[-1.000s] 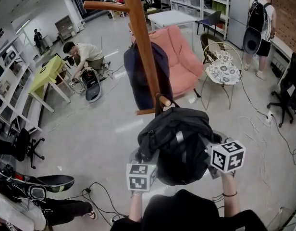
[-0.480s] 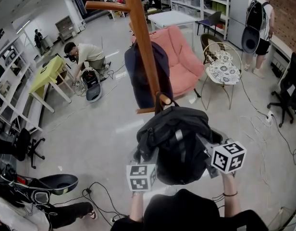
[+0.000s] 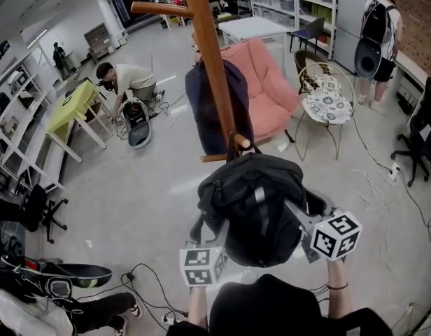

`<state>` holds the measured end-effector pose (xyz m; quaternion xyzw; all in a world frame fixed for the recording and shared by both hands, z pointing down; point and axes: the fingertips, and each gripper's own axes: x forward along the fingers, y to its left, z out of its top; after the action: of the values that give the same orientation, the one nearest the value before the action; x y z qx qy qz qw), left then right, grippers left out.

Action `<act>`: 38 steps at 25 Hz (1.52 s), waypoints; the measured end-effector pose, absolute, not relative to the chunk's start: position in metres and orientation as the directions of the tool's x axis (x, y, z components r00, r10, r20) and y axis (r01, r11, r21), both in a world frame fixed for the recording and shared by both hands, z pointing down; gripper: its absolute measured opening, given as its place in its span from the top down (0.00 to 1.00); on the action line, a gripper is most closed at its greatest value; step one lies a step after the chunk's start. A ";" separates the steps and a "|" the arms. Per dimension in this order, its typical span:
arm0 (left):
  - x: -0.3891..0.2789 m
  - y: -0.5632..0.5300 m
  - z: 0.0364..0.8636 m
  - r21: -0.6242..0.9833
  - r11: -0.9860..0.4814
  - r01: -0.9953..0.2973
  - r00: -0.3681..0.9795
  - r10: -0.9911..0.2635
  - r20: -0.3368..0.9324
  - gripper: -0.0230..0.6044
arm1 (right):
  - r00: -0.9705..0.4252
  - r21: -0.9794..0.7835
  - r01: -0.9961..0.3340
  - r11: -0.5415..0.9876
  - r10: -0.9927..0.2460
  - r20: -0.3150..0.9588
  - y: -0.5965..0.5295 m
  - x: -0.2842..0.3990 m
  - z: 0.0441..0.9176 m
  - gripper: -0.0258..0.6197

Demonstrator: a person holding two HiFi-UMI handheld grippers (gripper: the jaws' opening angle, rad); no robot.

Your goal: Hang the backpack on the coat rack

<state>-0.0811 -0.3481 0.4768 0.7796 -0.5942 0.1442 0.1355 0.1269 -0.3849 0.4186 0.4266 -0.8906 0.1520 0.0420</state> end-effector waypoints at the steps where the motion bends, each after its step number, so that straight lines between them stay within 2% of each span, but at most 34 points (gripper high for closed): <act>1: -0.082 -0.345 0.476 0.042 -0.251 -0.967 0.247 -0.891 0.382 0.51 | -0.644 -0.240 -0.763 0.600 -0.741 0.193 -0.381 0.127 0.417 0.64; 6: -0.088 -0.332 0.469 0.035 -0.222 -0.974 0.219 -0.904 0.368 0.53 | -0.692 -0.314 -0.703 0.638 -0.715 0.096 -0.366 0.136 0.398 0.64; 11: -0.089 -0.320 0.451 0.001 -0.202 -0.979 0.191 -0.924 0.330 0.65 | -0.684 -0.308 -0.705 0.639 -0.727 0.060 -0.357 0.150 0.385 0.65; 13: -0.091 -0.316 0.446 -0.017 -0.189 -0.982 0.174 -0.934 0.312 0.71 | -0.684 -0.303 -0.704 0.642 -0.728 0.048 -0.353 0.154 0.383 0.69; 16: -0.093 -0.312 0.438 -0.039 -0.170 -0.985 0.152 -0.945 0.288 0.80 | -0.660 -0.269 -0.729 0.629 -0.751 0.034 -0.351 0.160 0.380 0.87; 22: -0.097 -0.304 0.423 -0.059 -0.140 -0.988 0.122 -0.961 0.249 0.89 | -0.632 -0.256 -0.749 0.611 -0.775 0.004 -0.349 0.174 0.368 0.92; 29: -0.097 -0.297 0.404 -0.075 -0.124 -0.989 0.108 -0.976 0.190 0.93 | -0.606 -0.217 -0.778 0.589 -0.796 0.011 -0.349 0.191 0.371 0.94; 38: -0.101 -0.296 0.407 -0.102 -0.105 -0.989 0.084 -0.977 0.197 0.93 | -0.578 -0.154 -0.809 0.567 -0.815 0.035 -0.354 0.193 0.375 0.94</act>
<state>-0.1011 -0.2964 0.4067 0.7355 -0.6682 0.1079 0.0284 0.1931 -0.3542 0.3754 0.4588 -0.8850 0.0765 -0.0201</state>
